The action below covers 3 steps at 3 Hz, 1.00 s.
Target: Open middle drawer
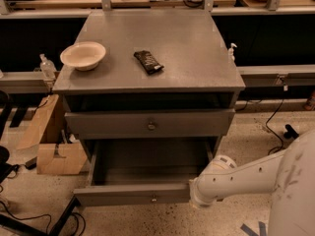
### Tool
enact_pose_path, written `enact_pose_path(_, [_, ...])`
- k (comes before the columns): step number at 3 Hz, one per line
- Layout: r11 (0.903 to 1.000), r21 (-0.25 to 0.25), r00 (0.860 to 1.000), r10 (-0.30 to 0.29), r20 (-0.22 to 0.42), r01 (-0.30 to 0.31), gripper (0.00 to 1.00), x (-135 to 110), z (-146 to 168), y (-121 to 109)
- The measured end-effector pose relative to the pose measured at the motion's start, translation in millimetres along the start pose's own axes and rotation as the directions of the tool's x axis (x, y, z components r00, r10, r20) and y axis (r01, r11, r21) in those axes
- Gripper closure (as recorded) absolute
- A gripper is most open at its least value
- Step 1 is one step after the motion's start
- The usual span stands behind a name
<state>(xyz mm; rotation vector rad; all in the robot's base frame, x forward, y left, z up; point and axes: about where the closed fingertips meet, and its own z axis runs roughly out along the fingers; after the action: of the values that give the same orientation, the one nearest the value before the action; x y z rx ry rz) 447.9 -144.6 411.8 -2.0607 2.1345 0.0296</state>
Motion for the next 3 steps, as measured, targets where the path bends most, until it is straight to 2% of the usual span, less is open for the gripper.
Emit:
enact_pose_path(1, [1.0000,0.000,1.000,0.000,0.000,0.000,0.81,0.0,0.0,0.0])
enact_pose_path(3, [1.0000,0.000,1.000,0.000,0.000,0.000,0.36,-0.1,-0.4,0.0])
